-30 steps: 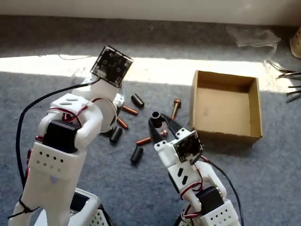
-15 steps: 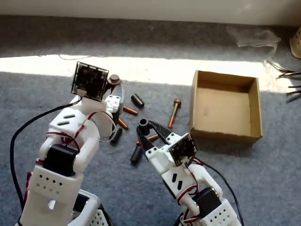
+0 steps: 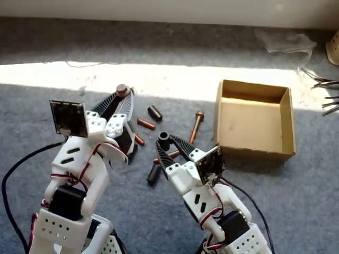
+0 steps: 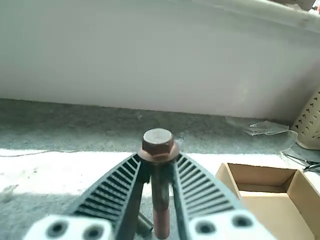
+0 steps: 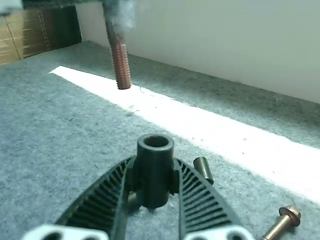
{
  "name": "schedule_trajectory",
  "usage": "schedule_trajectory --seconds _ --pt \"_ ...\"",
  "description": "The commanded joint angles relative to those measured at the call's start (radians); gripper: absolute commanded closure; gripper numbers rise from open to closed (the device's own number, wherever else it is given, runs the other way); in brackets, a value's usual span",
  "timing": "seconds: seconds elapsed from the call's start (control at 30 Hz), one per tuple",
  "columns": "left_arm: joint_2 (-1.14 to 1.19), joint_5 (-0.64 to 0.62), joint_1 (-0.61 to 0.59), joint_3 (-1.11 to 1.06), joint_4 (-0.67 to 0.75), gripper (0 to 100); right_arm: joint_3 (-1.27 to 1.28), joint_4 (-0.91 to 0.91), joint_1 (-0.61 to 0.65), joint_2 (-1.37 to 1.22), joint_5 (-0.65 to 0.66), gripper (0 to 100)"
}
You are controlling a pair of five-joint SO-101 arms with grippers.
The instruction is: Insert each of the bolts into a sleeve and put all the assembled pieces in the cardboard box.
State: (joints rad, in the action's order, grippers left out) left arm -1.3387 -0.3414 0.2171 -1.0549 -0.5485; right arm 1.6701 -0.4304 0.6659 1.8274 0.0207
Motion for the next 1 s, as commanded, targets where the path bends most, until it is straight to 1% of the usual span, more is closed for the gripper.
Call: schedule_trajectory --seconds 0.0,0.13,0.17,0.27,0.4,0.67,0.8,0.87,0.97 --pt "-0.102 -0.023 0.022 -0.047 0.097 99 0.107 -0.002 -0.015 0.012 -0.006 99.5" --pt "-0.183 -0.017 0.087 -0.119 0.175 99 0.107 -0.002 -0.015 0.012 -0.003 99.5" --pt "-0.196 -0.017 0.104 -0.127 0.186 99 0.107 -0.002 -0.015 0.012 0.017 99.5" --pt "-0.209 -0.015 0.159 -0.131 0.183 99 0.107 -0.002 -0.015 0.012 0.084 99.5" --pt "-0.209 -0.015 0.209 -0.13 0.181 99 0.107 -0.002 -0.015 0.012 0.097 99.5" --pt "-0.209 -0.015 0.217 -0.113 0.081 99 0.107 -0.002 -0.016 0.012 0.1 99.5" --pt "-0.209 -0.015 0.219 -0.119 0.061 99 0.107 -0.002 -0.016 0.012 0.175 99.5" --pt "-0.209 -0.015 0.223 -0.119 0.06 99 0.107 -0.002 -0.016 0.012 0.184 99.5" --pt "-0.209 -0.015 0.266 -0.122 0.051 99 0.107 -0.002 -0.016 0.012 0.184 99.5"
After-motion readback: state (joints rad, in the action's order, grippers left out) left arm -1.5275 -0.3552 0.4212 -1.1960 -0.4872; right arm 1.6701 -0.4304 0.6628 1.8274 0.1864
